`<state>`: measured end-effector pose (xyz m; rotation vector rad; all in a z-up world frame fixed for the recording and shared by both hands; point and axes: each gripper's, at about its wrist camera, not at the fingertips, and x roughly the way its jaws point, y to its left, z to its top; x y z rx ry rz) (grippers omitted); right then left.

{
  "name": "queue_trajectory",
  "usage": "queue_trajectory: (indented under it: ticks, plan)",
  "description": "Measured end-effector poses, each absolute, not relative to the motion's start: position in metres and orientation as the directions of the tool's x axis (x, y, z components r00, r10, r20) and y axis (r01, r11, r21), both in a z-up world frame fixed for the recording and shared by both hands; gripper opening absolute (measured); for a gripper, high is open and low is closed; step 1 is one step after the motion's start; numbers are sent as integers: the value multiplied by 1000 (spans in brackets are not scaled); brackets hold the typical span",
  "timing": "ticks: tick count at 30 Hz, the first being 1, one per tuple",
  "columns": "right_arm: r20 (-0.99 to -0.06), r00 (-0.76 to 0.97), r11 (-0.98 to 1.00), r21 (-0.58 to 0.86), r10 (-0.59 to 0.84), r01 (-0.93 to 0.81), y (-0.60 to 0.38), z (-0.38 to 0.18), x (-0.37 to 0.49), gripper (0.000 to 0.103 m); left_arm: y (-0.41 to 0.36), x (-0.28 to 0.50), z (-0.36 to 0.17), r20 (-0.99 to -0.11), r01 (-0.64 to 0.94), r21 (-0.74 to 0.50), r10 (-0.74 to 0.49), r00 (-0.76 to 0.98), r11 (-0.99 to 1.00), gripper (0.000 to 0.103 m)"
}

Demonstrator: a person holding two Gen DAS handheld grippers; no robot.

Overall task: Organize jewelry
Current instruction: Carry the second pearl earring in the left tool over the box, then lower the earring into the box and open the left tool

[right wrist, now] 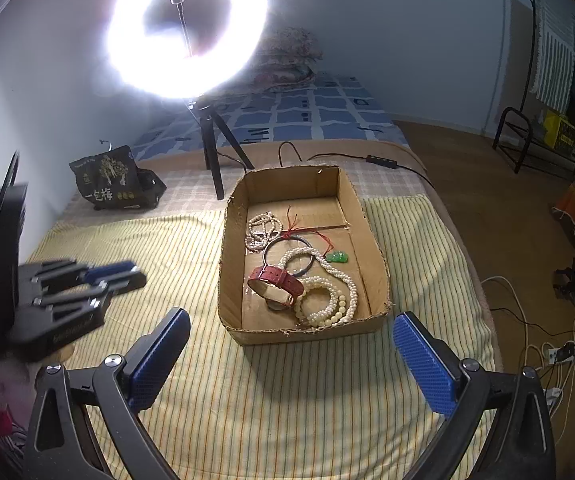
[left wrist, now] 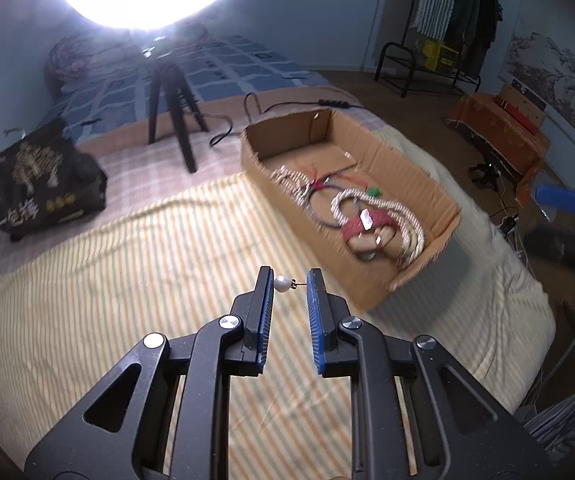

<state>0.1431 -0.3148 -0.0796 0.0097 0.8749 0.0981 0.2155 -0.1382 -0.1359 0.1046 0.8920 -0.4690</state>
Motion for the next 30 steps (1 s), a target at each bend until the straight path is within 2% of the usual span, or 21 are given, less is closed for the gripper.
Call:
queue_trajectory:
  ticks: [18, 30]
  plan:
    - [-775, 625, 996, 62, 89, -66, -331, -83, 148, 103, -213, 272, -115, -741, 473, -68, -361, 565, 879, 16]
    - [-784, 611, 994, 80, 106, -70, -332, -88, 155, 103, -233, 292, -107, -727, 464, -76, -367, 580, 883, 16]
